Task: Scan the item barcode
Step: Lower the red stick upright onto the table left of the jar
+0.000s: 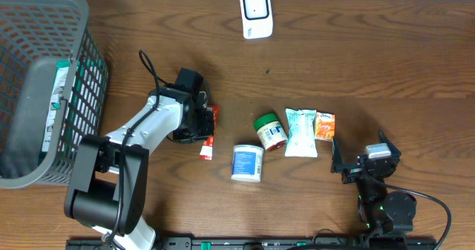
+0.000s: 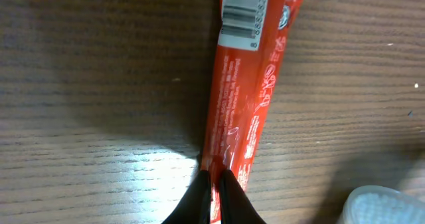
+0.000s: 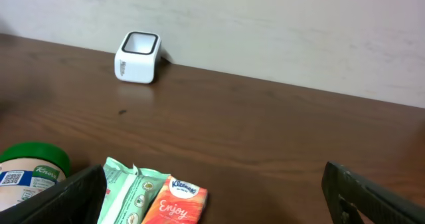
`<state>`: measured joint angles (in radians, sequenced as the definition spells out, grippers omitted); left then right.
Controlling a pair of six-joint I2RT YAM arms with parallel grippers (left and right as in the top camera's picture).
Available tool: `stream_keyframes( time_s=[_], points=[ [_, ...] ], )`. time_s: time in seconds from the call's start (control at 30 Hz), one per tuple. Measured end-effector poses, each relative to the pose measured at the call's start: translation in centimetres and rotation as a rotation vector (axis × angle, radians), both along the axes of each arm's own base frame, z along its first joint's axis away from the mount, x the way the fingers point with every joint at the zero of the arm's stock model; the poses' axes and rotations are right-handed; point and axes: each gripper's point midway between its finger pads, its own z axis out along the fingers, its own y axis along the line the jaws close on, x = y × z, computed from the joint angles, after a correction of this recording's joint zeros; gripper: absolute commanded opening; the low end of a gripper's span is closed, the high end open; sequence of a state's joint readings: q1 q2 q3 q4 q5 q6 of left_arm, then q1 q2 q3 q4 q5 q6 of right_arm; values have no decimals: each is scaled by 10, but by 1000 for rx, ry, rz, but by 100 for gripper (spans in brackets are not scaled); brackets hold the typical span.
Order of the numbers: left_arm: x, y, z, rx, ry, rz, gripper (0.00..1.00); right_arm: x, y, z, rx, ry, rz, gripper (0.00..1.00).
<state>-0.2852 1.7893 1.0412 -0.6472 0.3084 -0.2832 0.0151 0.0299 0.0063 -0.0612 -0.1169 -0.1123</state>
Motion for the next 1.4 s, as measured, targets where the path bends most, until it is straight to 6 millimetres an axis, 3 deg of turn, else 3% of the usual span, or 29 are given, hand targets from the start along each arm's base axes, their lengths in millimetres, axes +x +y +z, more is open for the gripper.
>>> stream_keyframes(
  time_s=[0.23, 0.47, 0.83, 1.4],
  points=[
    [19, -1, 25, -8, -112, 4, 8, 0, 0, 0, 0, 0, 0, 99],
    [33, 11, 24, 68, -183, 20, 8, 0, 0, 0, 0, 0, 0, 99],
    [10, 22, -6, 102, -139, 48, 8, 0, 0, 0, 0, 0, 0, 99],
    [5, -7, -2, -15, -131, 6, 8, 0, 0, 0, 0, 0, 0, 99]
  ],
)
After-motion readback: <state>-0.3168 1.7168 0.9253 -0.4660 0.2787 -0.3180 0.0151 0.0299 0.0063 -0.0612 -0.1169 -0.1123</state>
